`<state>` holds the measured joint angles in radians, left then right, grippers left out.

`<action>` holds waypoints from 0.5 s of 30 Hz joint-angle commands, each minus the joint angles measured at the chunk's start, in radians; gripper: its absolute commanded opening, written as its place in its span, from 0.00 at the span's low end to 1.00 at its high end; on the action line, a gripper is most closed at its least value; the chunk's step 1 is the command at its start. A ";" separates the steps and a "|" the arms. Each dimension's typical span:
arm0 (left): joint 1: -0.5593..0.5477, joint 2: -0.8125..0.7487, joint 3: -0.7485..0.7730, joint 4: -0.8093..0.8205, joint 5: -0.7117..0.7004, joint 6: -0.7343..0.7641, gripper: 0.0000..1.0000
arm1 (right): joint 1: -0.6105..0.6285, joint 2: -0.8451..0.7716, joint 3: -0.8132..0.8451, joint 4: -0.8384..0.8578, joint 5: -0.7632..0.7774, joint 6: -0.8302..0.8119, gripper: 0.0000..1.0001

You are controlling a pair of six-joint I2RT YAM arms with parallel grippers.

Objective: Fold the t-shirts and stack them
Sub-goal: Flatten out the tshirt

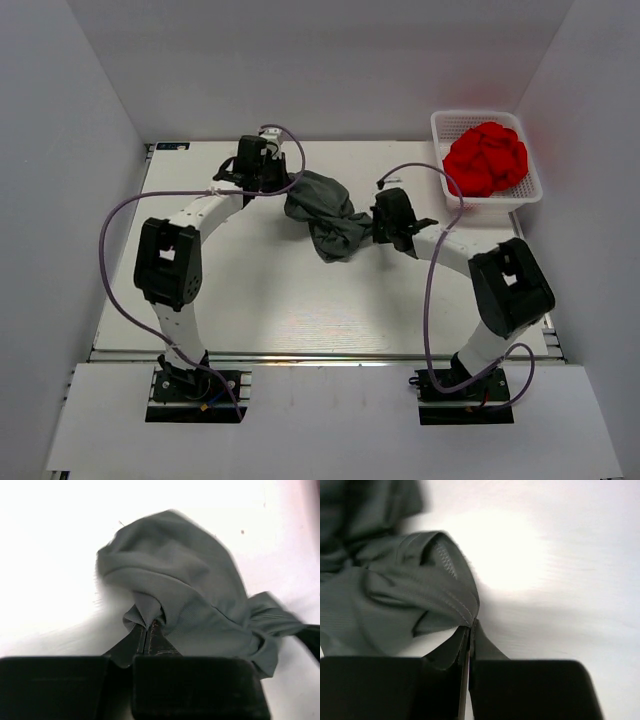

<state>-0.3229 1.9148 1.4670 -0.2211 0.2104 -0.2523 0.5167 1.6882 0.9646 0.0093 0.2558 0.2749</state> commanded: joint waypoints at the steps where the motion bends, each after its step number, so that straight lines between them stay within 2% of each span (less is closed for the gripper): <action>1: 0.004 -0.147 0.017 -0.041 -0.135 0.030 0.00 | -0.018 -0.125 0.049 -0.066 0.291 0.037 0.00; 7: 0.004 -0.282 0.006 -0.084 -0.259 0.062 0.00 | -0.070 -0.269 0.069 -0.092 0.436 0.006 0.00; 10: 0.004 -0.358 -0.005 -0.107 -0.376 0.062 0.00 | -0.095 -0.332 0.083 -0.089 0.491 -0.023 0.00; 15: 0.004 -0.486 -0.014 -0.075 -0.372 0.102 0.00 | -0.116 -0.446 0.141 -0.022 0.478 -0.111 0.00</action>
<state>-0.3481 1.5368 1.4586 -0.3164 -0.0414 -0.2089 0.4438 1.2987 1.0367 -0.0437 0.5999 0.2409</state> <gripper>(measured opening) 0.030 0.011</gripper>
